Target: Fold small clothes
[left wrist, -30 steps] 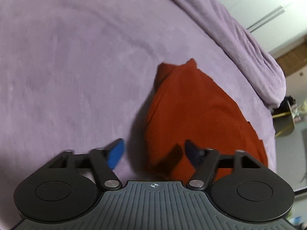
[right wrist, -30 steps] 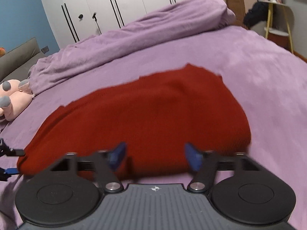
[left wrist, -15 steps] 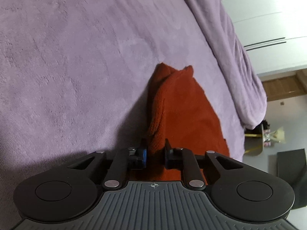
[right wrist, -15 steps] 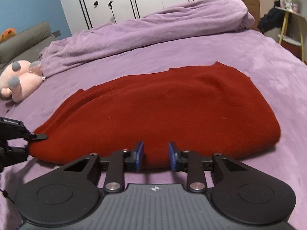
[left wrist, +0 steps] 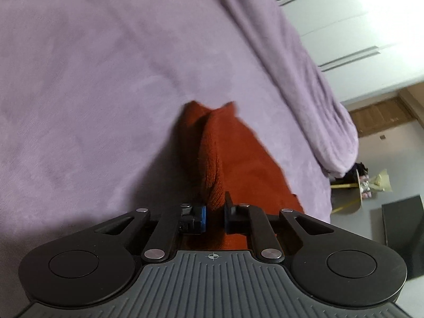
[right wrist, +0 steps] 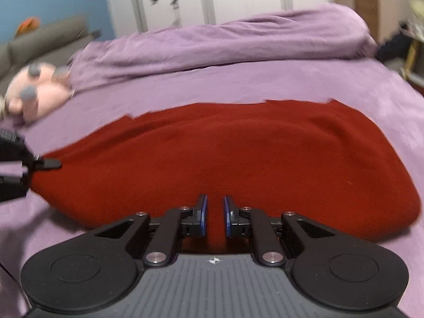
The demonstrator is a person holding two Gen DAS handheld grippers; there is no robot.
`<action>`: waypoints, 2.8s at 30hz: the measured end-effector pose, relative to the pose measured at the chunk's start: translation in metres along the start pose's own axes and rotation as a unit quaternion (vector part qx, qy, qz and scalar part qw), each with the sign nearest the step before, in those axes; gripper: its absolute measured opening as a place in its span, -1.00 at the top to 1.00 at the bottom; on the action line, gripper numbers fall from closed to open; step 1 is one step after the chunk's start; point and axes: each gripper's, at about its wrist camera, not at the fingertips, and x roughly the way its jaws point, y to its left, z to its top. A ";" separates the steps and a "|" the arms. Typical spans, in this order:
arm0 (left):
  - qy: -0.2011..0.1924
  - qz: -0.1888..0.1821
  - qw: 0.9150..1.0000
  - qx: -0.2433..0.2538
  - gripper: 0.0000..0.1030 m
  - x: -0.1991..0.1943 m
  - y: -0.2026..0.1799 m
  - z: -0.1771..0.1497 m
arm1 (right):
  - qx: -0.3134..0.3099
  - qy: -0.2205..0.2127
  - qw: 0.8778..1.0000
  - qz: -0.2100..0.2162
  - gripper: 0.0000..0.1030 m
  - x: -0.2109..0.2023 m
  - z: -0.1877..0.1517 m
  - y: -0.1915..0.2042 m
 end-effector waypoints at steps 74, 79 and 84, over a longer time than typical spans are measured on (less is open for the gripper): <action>0.027 0.124 0.952 0.278 -0.25 0.075 -0.126 -0.135 | 0.202 -0.032 0.977 0.065 -0.50 -0.030 0.025 -0.153; 0.036 0.129 0.950 0.280 -0.24 0.065 -0.125 -0.140 | 0.194 0.033 0.975 0.105 -0.50 0.007 0.054 -0.160; 0.057 0.123 0.936 0.324 -0.28 0.061 -0.132 -0.163 | 0.156 0.080 0.977 0.124 -0.02 0.034 0.063 -0.135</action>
